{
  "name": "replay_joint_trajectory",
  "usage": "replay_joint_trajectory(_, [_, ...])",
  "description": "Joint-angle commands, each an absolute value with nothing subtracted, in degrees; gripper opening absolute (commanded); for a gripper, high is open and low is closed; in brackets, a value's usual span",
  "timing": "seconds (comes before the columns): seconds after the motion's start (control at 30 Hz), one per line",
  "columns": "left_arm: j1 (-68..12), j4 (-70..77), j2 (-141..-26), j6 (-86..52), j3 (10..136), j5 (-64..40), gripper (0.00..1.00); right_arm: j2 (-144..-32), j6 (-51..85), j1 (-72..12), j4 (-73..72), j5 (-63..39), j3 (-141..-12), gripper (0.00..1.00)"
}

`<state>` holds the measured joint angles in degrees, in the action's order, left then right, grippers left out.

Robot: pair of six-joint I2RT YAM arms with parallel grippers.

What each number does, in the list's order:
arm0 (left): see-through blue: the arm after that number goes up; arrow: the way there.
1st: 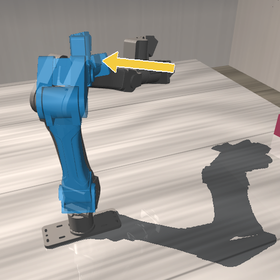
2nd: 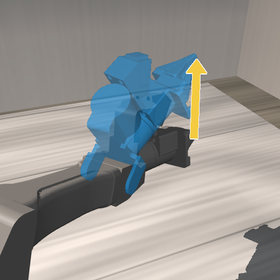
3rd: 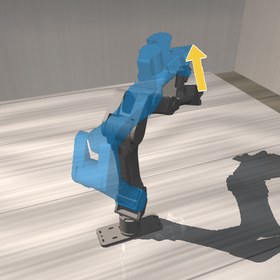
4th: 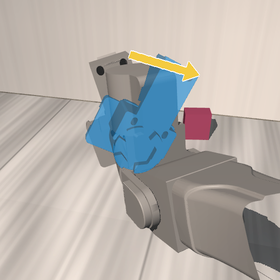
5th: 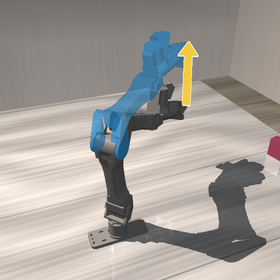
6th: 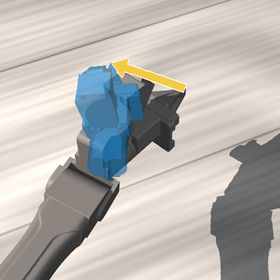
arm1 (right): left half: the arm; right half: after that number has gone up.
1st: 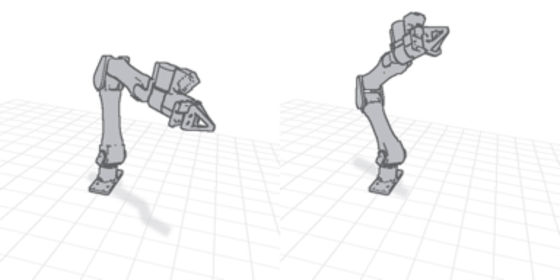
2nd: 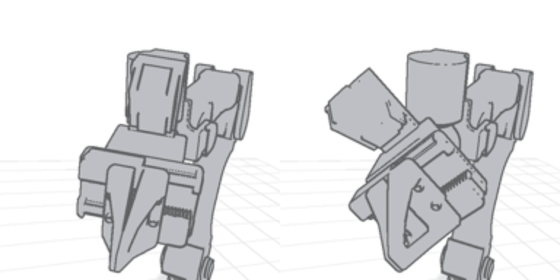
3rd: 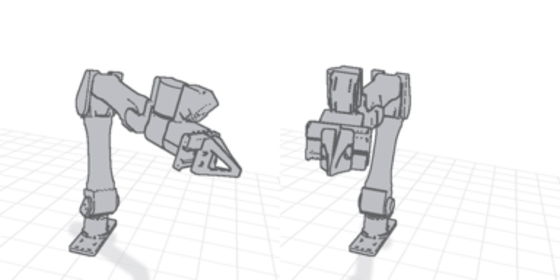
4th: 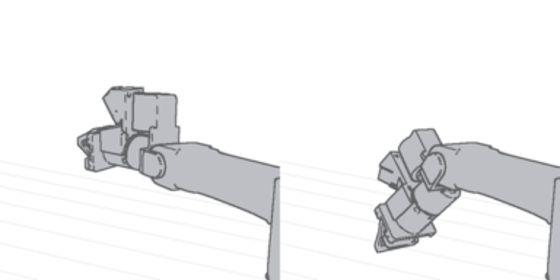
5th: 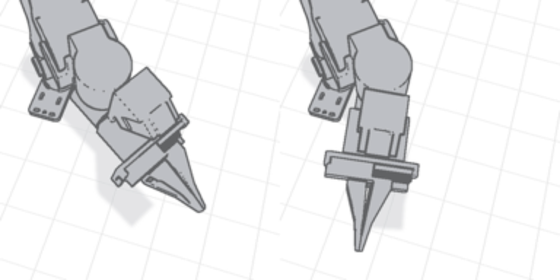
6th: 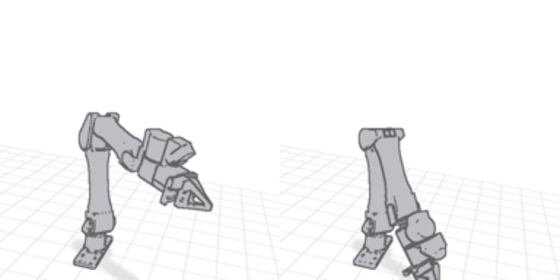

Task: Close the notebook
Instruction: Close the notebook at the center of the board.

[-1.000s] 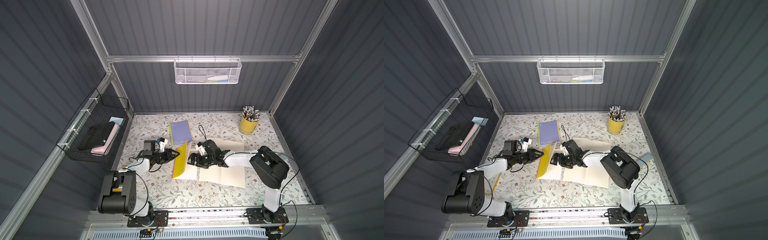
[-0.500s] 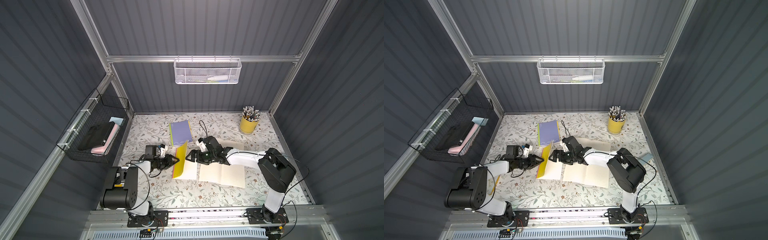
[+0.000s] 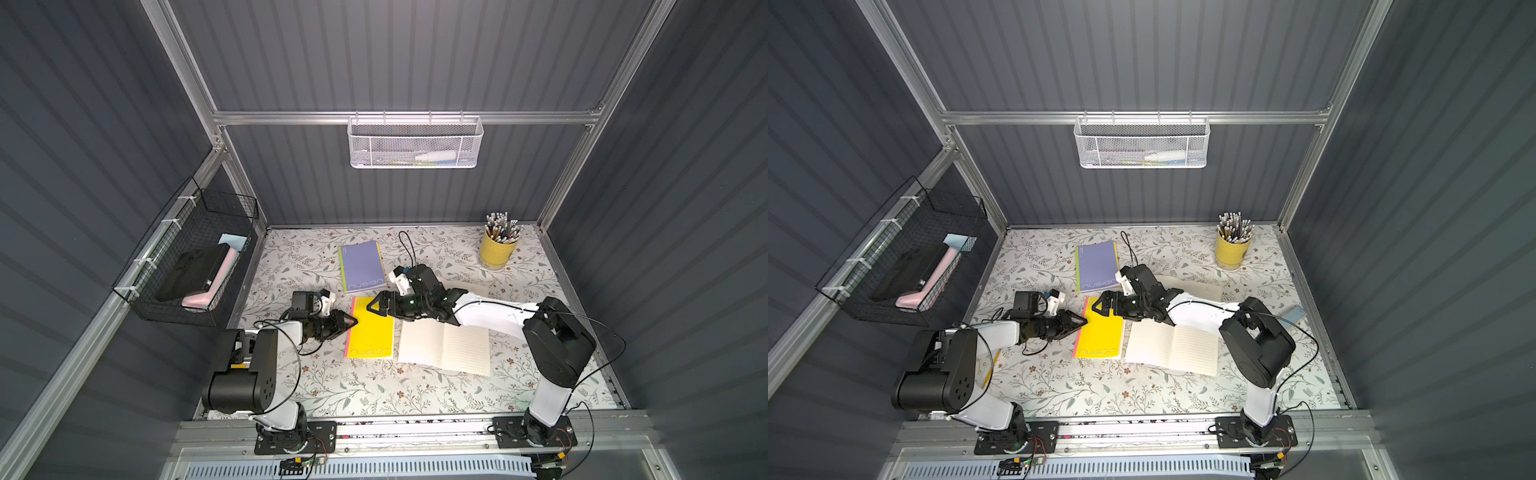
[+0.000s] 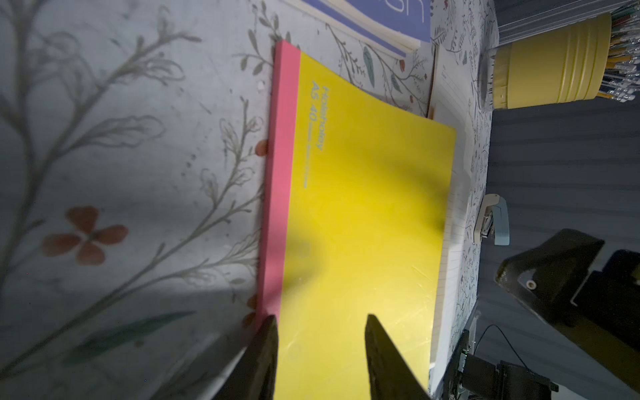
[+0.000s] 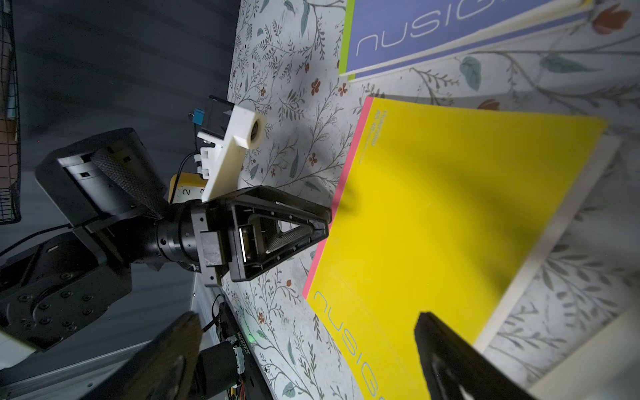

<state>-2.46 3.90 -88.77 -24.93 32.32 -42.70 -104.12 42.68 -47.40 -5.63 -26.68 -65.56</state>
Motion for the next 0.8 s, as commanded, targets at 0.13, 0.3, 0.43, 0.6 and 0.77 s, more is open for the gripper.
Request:
replay_joint_trajectory(0.13, [-2.1,-2.8,-87.9,-22.5,33.2,-37.6,0.43,-107.7,44.3,-48.3,-8.6,-28.4,-65.4,0.99])
replay_joint_trajectory(0.3, [-2.1,-4.3,-87.9,-22.4,34.3,-37.6,0.43,-109.2,44.1,-48.3,-9.0,-28.0,-64.1,0.99])
replay_joint_trajectory(0.43, [-2.0,-6.5,-88.5,-21.9,35.7,-37.1,0.43,-109.5,43.6,-48.3,-8.5,-26.9,-63.3,0.99])
replay_joint_trajectory(0.6, [-2.0,-7.8,-88.7,-21.7,36.6,-36.0,0.41,-109.7,42.8,-48.4,-7.2,-25.9,-62.8,0.99])
replay_joint_trajectory(0.77, [-1.9,-8.0,-88.9,-21.8,37.0,-36.1,0.41,-110.7,42.9,-48.4,-6.9,-25.8,-62.6,0.99])
